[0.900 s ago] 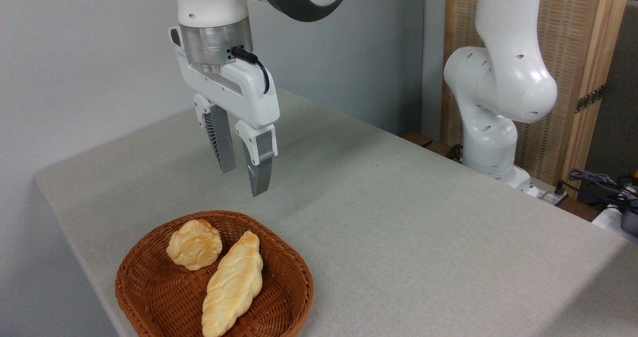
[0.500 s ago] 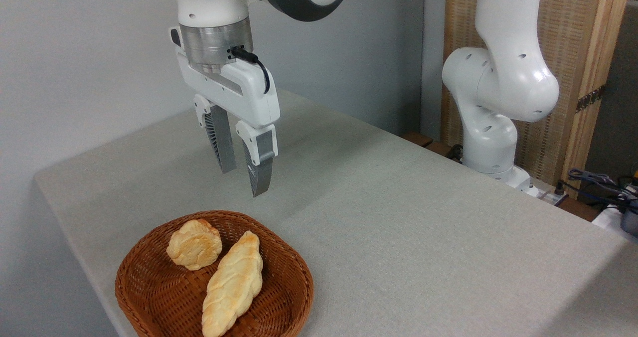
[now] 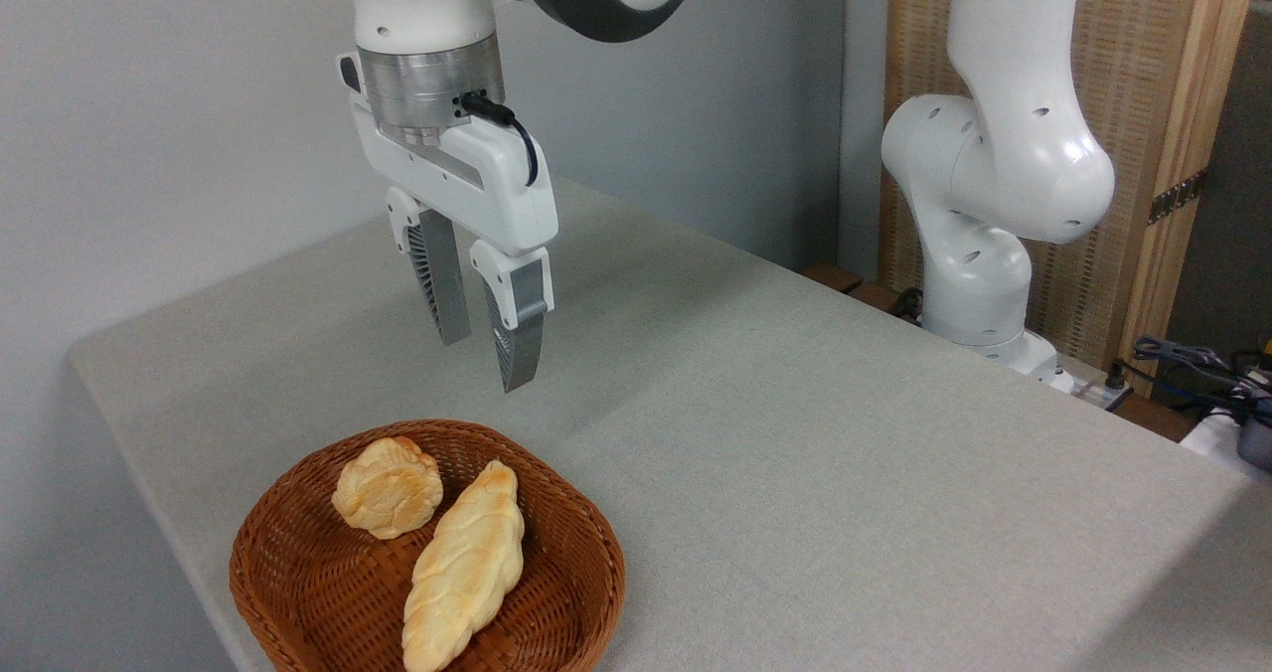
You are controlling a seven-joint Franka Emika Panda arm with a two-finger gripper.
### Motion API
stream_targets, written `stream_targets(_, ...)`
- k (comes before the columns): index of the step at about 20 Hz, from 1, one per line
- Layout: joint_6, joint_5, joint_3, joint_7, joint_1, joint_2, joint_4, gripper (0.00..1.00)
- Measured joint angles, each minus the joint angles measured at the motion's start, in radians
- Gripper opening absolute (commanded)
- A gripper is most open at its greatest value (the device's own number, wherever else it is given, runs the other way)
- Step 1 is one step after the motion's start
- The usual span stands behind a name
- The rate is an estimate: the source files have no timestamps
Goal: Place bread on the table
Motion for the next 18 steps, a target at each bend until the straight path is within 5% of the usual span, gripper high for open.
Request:
stream_targets(6, 0.092, 0.000, 0.000, 0.000, 0.000, 0.013, 0.000, 1.00)
stream_targets(18, 0.298, -0.001, -0.062, 0.000, 0.000, 0.181, -0.002, 1.00)
